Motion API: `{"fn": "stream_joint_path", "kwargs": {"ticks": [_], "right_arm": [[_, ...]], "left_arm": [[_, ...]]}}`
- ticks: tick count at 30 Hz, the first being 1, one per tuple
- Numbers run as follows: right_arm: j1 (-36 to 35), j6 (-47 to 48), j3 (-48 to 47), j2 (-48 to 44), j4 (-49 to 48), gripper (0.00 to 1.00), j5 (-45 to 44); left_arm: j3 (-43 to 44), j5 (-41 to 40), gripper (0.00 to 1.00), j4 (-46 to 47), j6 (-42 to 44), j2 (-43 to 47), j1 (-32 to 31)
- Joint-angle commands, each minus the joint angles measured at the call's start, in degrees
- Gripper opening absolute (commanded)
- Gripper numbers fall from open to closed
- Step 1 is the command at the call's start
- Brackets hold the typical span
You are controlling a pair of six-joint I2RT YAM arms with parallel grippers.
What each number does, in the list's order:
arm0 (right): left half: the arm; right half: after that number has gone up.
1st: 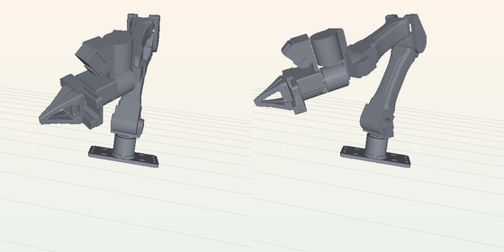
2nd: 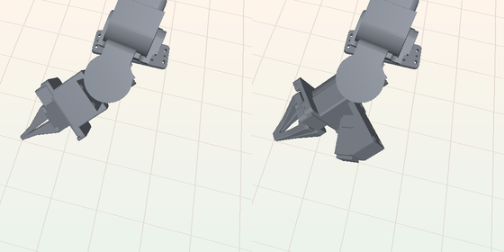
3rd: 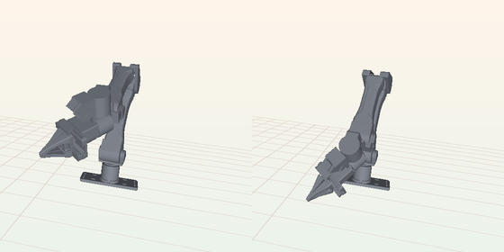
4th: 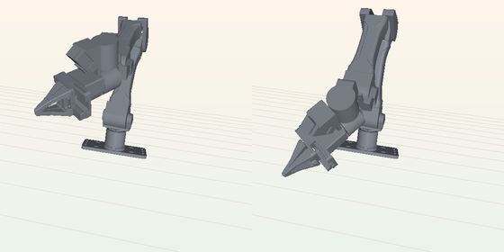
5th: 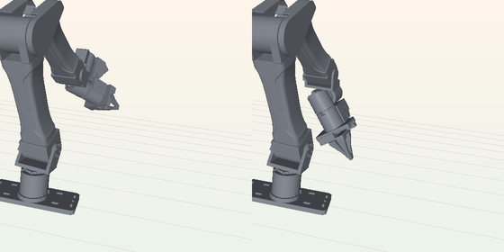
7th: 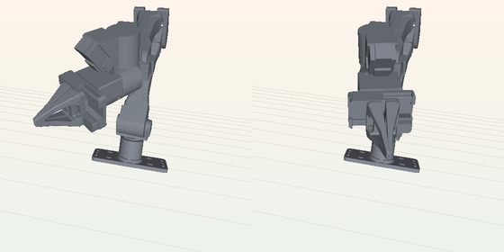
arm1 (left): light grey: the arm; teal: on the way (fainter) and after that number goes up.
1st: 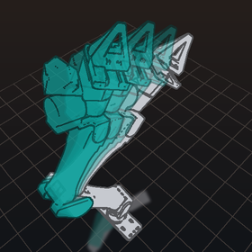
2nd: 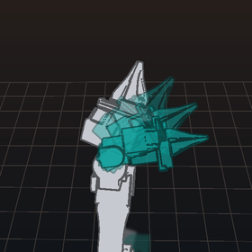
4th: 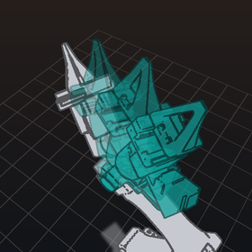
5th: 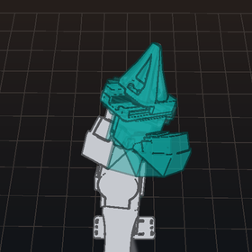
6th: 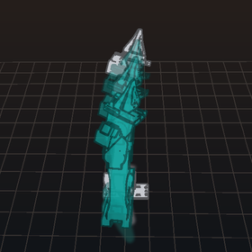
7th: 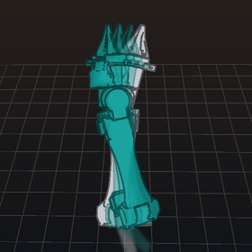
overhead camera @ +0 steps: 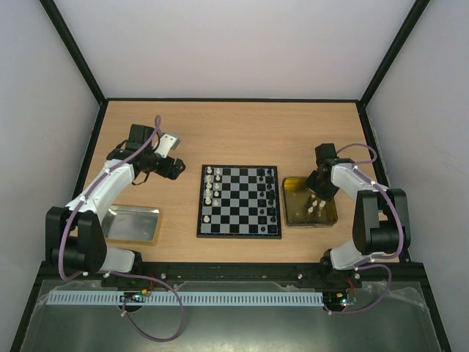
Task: Set up the chess pieces on the board
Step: Pick up the chess piece from the storage box.
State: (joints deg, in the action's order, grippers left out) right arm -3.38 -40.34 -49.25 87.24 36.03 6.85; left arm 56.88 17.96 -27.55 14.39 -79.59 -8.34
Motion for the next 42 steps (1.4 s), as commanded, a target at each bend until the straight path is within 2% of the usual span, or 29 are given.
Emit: {"fn": "stream_joint_path", "kwargs": {"ticks": [1,12,20,24,29,32,39,42], "right_arm": [[0.4,-0.7,-0.2,0.9,-0.8,0.12,-1.7],[0.6,-0.7,-0.9,0.2,-0.2,0.07,-1.6],[0.2,0.5,-4.7,-4.5,5.9,0.06,-1.9],[-2.3,0.8,-7.8,-6.5,9.7,0.06,-3.5],[-10.1,-1.1,-12.0,-8.4,14.3,0.06,-4.8],[-18.6,-3.4,-15.5,-8.5,17.1,0.06,-7.2],[-36.0,-8.7,-22.0,-3.6,19.5,0.05,-9.3],[-41.5,-10.4,-24.6,-0.4,19.5,0.05,-9.7]], "left_arm": [[-0.8,0.2,0.87,-0.1,0.5,0.5,-0.1],[-1.0,0.1,0.87,0.0,0.6,0.4,-0.2],[-0.8,0.2,0.88,0.2,0.6,0.3,-0.2],[-0.8,0.3,0.87,0.2,0.5,0.3,-0.2],[-0.7,0.2,0.87,0.2,0.5,0.3,-0.2],[-0.6,0.2,0.87,0.1,0.3,0.2,-0.2],[-0.9,-0.5,0.88,0.4,0.0,0.0,-0.2],[-1.0,-1.0,0.87,0.4,0.1,-0.1,-0.2]]}}
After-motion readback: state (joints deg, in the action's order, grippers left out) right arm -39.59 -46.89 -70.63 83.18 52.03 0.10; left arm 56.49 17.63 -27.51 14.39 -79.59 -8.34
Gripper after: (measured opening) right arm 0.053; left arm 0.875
